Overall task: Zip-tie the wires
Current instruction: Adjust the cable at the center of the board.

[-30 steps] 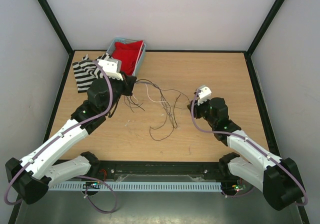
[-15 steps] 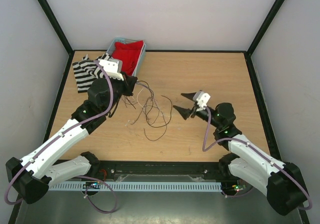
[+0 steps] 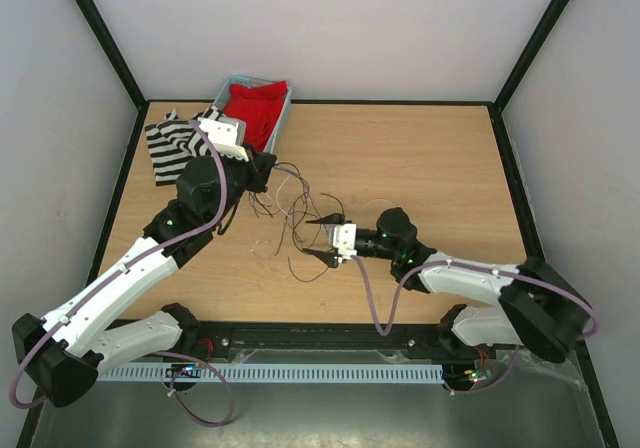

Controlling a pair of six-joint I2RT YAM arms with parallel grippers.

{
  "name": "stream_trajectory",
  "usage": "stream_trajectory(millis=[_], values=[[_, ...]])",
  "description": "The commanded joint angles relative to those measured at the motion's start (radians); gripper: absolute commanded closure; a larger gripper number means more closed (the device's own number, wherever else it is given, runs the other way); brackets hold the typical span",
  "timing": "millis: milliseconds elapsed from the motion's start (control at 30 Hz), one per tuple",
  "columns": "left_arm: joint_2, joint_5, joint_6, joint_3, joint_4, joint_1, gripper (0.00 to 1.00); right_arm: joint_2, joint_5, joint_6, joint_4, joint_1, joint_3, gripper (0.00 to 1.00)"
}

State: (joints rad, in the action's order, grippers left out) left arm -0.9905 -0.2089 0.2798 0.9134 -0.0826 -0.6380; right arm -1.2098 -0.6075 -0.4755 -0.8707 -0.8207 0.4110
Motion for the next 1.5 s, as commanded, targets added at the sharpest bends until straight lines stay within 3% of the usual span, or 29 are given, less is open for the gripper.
stream_trajectory(millis=[0,100,267,533,767,867,1167,1467], values=[[0.004,0.01,0.012,0.016,-0.019,0.008,1.0,-0.115,-0.005,-0.074,-0.07,-0.014,0.098,0.32],[0.005,0.013,0.016,0.016,-0.018,0.008,1.0,-0.207,0.045,-0.027,-0.096,-0.018,0.16,0.34],[0.007,0.015,0.021,0.014,-0.019,0.009,1.0,-0.346,0.173,0.062,-0.284,-0.018,0.188,0.34],[0.019,0.013,0.023,0.009,-0.017,0.008,1.0,-0.5,0.203,0.131,-0.337,-0.019,0.253,0.39],[0.031,-0.013,0.003,0.006,-0.016,0.008,1.0,-0.456,0.262,0.161,-0.321,-0.018,0.213,0.88],[0.036,-0.029,-0.013,0.007,-0.014,0.008,1.0,-0.391,0.296,0.152,-0.229,-0.018,0.184,1.0],[0.023,-0.024,-0.037,0.008,-0.013,0.018,1.0,-0.204,0.303,0.174,0.238,-0.007,0.215,1.0],[0.005,-0.008,-0.027,0.008,-0.011,0.03,1.0,-0.025,0.262,0.252,0.304,0.079,0.107,1.0]])
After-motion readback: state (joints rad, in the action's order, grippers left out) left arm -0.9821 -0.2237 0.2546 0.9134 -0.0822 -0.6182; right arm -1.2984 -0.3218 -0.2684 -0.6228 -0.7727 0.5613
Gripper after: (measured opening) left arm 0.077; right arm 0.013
